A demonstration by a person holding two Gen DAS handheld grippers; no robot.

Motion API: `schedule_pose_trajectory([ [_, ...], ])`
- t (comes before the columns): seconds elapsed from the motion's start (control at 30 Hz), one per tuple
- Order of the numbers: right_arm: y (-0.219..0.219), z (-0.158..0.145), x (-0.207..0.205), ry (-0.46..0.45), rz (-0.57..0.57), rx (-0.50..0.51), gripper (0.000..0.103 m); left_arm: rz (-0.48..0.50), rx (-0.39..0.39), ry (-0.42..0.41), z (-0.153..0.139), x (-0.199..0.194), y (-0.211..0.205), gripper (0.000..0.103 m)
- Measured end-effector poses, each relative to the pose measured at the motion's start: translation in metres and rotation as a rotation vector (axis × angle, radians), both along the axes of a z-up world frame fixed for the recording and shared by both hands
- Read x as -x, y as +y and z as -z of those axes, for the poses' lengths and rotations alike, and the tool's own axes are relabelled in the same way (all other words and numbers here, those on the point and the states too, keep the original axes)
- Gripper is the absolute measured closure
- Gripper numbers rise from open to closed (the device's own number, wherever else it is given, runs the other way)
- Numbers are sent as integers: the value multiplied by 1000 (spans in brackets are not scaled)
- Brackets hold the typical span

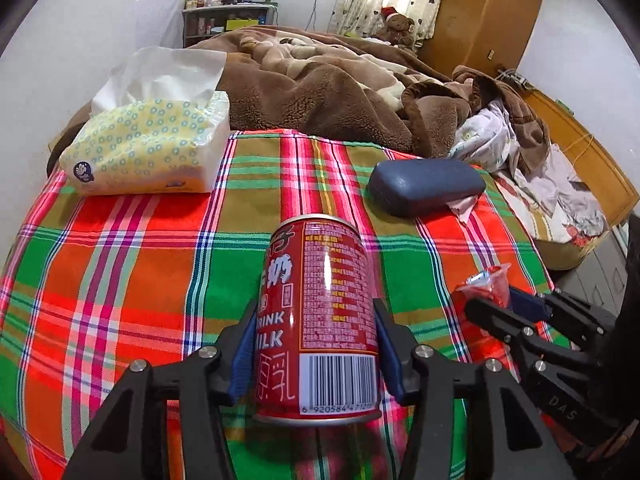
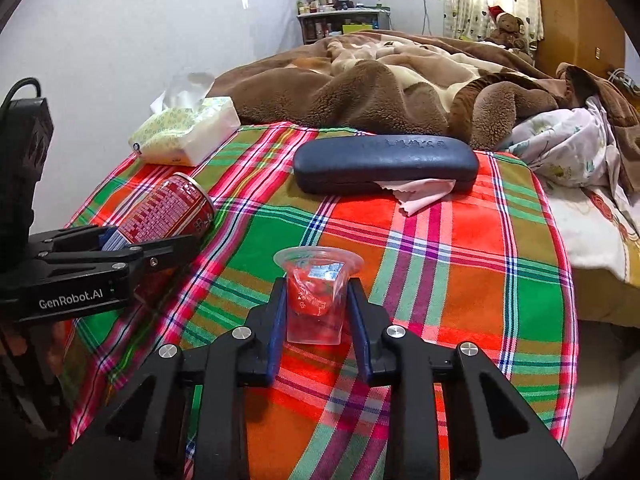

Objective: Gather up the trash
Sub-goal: 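Lift the red can and clear cup and carry them over the white bin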

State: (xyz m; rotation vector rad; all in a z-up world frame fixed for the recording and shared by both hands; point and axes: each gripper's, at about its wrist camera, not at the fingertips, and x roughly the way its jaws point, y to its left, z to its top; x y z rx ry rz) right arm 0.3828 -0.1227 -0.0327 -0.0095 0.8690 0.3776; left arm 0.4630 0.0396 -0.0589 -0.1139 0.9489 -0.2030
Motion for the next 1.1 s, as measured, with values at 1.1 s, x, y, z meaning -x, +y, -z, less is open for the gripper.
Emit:
schedule_pose_trajectory([
  [1.1, -70, -62, 131, -124, 143, -139, 73, 100, -7, -184, -82, 182, -68, 51],
])
